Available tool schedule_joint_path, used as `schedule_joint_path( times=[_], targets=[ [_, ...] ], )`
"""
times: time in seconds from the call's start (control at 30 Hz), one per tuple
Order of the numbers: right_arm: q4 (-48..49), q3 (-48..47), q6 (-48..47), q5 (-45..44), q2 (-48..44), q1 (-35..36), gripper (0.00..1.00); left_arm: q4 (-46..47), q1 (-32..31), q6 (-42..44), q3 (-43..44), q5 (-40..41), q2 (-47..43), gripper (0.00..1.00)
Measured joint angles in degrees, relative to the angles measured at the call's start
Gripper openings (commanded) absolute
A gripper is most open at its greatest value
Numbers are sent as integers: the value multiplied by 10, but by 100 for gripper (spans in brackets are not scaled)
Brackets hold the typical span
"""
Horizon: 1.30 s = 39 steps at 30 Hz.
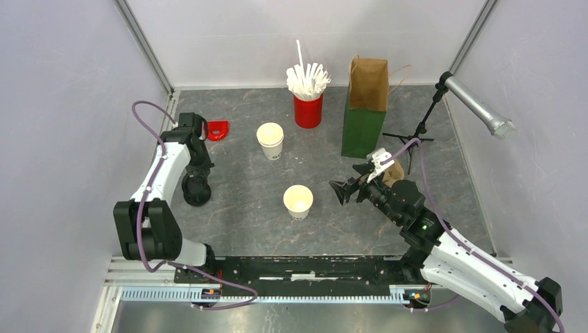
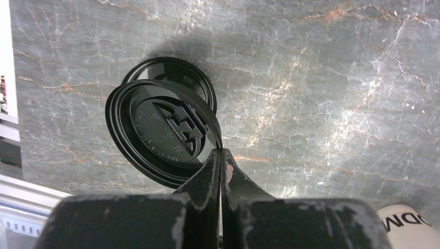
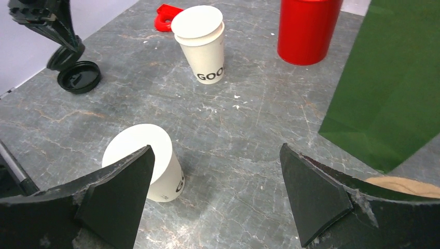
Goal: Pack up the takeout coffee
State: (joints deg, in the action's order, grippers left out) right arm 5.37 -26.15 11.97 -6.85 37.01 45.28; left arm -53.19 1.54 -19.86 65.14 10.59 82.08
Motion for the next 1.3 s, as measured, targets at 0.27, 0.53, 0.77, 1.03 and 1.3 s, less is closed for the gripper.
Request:
schedule_joint_path(
  times=[0.27,0.53,0.77,1.03,1.3],
  targets=[
    [101,35,-19,62,5,0,98,-28,0,-2,36,-107,-59,2],
    [382,142,-109,186,28,0,98,12,-3,-49,64,-348,-162,3],
    [582,137,-179,247,135,29,98,85,-99,-118,26,-508,-216,3],
    [618,86,-302,259,221,118,98,232,-231,-237,-18,-600,-256,2],
    [619,50,-379,208,272,162,98,273,-258,-263,-26,-643,-259,2]
  ],
)
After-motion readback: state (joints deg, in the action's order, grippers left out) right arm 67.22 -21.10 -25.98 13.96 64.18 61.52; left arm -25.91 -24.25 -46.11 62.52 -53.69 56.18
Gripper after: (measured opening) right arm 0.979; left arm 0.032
